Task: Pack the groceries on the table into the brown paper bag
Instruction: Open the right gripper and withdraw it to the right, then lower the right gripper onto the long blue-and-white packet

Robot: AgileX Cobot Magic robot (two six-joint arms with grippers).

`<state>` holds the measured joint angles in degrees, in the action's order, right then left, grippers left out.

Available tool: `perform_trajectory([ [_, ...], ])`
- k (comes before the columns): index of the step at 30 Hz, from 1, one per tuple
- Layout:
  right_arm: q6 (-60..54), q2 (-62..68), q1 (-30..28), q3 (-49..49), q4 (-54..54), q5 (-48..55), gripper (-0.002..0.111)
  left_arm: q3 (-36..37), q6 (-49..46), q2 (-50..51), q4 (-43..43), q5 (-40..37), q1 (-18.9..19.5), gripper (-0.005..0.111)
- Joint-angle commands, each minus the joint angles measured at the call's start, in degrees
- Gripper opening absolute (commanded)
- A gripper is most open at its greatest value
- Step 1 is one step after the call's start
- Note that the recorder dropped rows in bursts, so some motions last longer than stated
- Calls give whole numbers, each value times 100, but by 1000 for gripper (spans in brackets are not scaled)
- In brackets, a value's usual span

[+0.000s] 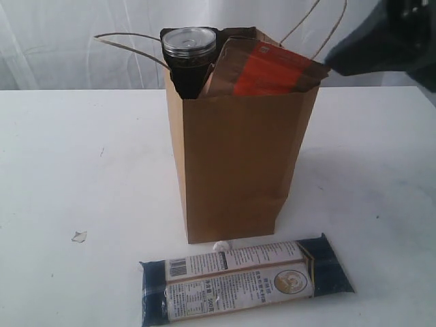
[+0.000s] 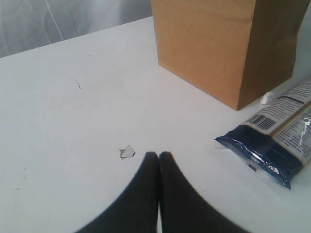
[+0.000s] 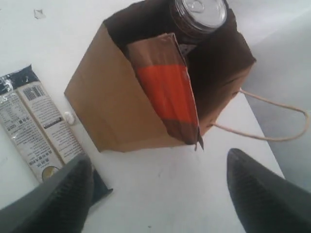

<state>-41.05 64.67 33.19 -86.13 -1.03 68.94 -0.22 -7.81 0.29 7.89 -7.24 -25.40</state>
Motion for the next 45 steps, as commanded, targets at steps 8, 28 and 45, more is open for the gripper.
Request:
perform_trajectory([
  [8,294,-1052,6,767,562,103,70,22,16,-29,24,-29,8,0],
  [28,-1519,-549,6,4050,-714,-788,79,22,16,-29,24,-29,8,0],
  [45,-3138,1861,-182,4230,-810,-2682,84,22,16,-29,24,-29,8,0],
])
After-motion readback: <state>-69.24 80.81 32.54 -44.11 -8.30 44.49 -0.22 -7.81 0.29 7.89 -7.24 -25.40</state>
